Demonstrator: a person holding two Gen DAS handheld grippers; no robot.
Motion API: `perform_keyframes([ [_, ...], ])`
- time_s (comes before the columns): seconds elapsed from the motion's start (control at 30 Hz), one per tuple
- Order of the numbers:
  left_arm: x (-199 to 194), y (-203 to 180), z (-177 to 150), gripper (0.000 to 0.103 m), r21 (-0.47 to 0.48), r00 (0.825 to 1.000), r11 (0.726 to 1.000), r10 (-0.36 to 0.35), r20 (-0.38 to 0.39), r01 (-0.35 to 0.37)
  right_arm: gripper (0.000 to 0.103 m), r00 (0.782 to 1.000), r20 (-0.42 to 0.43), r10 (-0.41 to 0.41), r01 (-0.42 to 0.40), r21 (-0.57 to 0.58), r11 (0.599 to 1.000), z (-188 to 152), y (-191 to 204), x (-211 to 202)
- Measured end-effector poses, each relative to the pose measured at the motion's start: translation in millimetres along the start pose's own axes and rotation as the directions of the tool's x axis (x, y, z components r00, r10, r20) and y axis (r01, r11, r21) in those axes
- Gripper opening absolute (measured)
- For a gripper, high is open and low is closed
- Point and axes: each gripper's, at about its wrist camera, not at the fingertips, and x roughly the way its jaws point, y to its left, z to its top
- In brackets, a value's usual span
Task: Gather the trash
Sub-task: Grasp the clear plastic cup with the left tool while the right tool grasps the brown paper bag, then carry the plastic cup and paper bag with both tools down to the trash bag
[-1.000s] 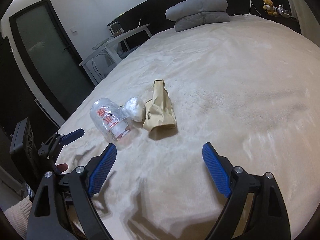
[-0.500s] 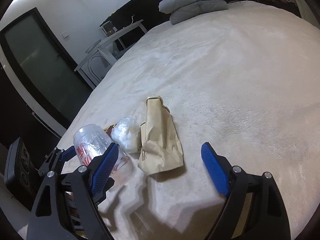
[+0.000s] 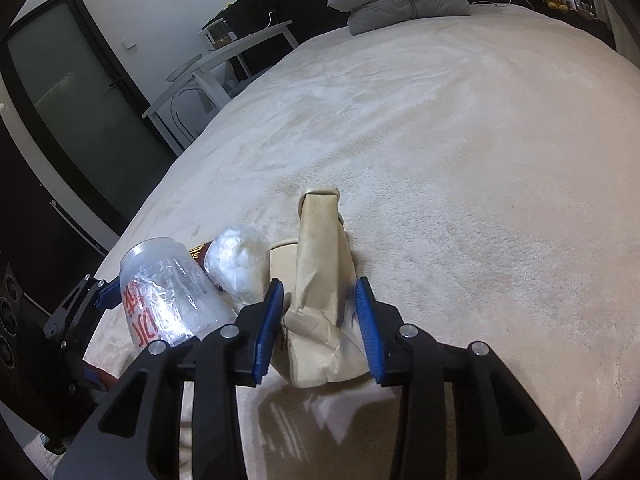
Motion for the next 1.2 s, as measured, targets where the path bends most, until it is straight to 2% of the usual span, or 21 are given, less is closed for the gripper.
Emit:
perform_keyframes([
  [0.23, -11, 0, -1, 0.074, -0.005, 1.0, 1.0, -0.001, 0.014, 0.001, 0.037, 0.999, 0.04, -0.033, 0.036, -0.064, 0.997, -9, 10, -20],
  [0.53, -42, -2, 4, 0.074, -0.061, 0.998, 0.998, -0.008, 0.068, 0.012, 0.037, 0.994, 0.088, -0.063, 0.071, -0.094, 0.993, -28, 15, -53],
  [0.97, -107, -16, 1, 0.074, -0.12, 0.991, 0.992, -0.02, 0.132, 0.036, 0.034, 0.987, 0.153, -0.057, 0.074, -0.108, 0.991, -65, 27, -120],
  [1.2, -142, -26, -12, 0.074, -0.187, 0.985, 0.98, -0.035, 0.172, 0.068, 0.034, 0.983, 0.176, -0.054, 0.072, -0.099, 0.993, -100, 30, -157],
])
